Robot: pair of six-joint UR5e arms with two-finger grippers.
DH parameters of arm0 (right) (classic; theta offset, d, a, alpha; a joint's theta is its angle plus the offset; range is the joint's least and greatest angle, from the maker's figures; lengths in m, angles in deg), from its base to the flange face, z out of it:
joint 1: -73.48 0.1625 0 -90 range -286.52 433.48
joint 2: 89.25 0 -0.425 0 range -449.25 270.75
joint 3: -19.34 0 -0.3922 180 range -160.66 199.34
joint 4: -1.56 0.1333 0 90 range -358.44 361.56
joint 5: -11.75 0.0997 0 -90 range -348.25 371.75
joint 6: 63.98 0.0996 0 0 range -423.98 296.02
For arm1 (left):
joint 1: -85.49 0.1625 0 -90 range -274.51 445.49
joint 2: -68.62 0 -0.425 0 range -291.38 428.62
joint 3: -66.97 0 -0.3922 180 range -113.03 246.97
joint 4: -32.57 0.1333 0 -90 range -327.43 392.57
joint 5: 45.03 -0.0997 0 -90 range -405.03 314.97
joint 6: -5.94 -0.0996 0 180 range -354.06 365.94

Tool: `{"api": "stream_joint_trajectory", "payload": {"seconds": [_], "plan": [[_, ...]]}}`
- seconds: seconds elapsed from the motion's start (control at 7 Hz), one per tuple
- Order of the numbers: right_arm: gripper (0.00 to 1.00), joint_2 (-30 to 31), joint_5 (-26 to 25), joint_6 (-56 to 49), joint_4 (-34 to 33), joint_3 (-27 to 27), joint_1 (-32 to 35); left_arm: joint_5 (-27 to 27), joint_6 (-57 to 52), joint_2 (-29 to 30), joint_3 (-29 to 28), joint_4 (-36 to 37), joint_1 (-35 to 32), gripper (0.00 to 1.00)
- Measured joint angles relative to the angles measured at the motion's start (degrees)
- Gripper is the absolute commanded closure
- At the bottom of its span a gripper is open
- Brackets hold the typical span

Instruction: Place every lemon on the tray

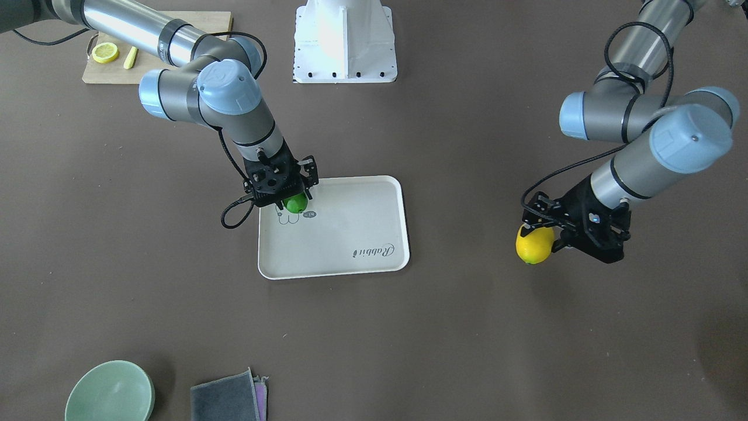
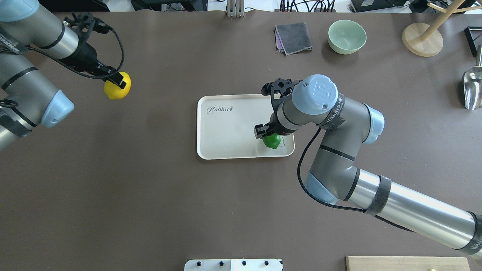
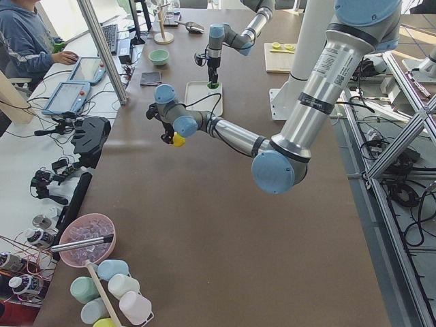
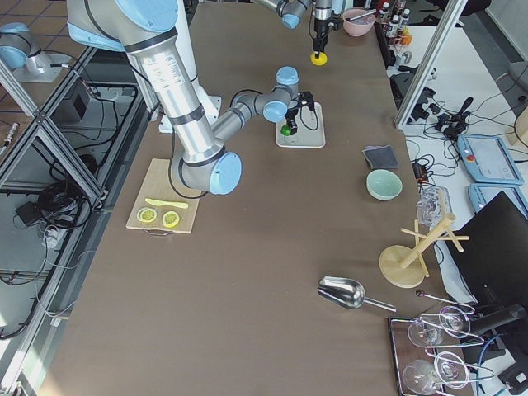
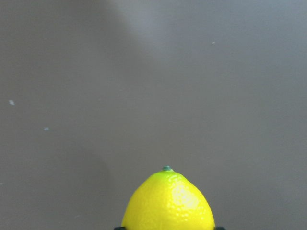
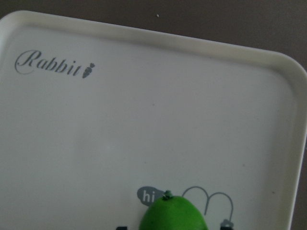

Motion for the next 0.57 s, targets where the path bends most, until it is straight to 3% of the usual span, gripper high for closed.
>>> {"api": "stream_joint_trajectory", "payload": {"seconds": [0.29, 0.57], "plan": [[0.00, 0.49, 0.21, -0.47, -0.01, -0.90, 1.43, -7.63, 14.19, 3.96, 2.72, 0.02, 9.32, 1.00], [0.00, 4.17, 4.67, -2.29, -0.15, -4.48, 5.60, -15.17, 23.91, 9.48, 1.29, 0.21, 17.27, 1.00]]}}
